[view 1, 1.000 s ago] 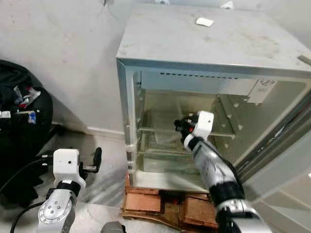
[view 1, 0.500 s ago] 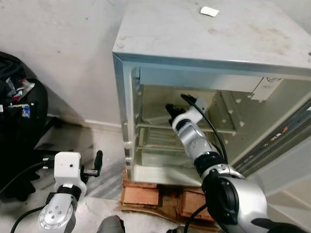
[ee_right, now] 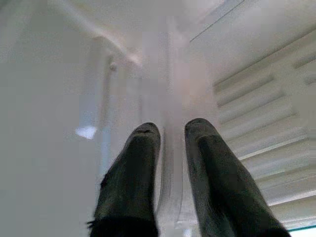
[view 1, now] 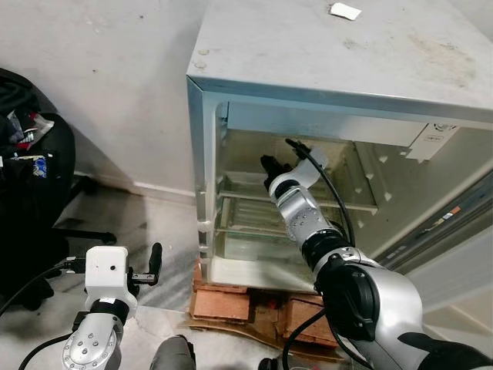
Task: Restocking fridge
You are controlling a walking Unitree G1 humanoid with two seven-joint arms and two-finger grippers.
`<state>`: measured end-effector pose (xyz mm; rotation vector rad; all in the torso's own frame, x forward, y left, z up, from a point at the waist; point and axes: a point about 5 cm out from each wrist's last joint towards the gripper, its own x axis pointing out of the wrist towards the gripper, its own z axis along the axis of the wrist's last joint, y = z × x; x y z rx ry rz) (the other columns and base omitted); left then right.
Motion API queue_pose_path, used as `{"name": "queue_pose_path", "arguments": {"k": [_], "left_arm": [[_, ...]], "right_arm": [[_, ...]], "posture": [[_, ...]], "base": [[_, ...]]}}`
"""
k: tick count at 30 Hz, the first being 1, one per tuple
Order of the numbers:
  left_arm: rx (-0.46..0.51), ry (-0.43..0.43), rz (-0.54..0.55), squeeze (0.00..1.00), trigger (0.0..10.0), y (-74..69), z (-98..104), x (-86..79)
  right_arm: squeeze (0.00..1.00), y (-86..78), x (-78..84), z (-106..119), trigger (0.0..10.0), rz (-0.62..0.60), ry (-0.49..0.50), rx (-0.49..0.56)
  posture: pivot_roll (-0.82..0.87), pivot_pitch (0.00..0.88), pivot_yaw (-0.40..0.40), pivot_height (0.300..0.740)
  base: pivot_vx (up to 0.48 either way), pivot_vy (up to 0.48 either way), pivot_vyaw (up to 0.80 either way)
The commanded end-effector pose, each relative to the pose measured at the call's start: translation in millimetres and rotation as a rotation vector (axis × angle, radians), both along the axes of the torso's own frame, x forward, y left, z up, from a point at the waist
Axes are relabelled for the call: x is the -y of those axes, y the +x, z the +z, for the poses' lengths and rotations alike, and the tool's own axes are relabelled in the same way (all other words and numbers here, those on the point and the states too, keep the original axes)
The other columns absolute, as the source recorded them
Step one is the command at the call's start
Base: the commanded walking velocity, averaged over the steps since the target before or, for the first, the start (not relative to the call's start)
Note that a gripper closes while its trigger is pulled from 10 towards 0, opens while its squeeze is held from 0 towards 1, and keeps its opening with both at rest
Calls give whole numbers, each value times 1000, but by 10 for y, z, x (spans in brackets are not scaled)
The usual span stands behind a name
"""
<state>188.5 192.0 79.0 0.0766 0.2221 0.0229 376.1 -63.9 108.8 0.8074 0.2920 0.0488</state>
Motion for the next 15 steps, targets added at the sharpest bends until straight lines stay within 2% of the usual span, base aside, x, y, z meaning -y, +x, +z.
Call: {"name": "queue_pose_path", "arguments": {"k": [1,11,15], "left_arm": [[6,3,7,0,10000,-6,26,17],[10,5,8,0,10000,45,23,24],[12,6,10,0,10000,63,19,22]], "right_arm": [[1000,-41,-114,-35,10000,23,-15,-18],[1000,-45,-108,-41,10000,48,-83,5],[1000,-37,-61,-33,10000,46,-154,31]], "posture": [[245,172,-105,740],[243,162,-107,740],[239,156,-109,740]], "base": [[0,0,0],[0,0,0],[0,0,0]]}}
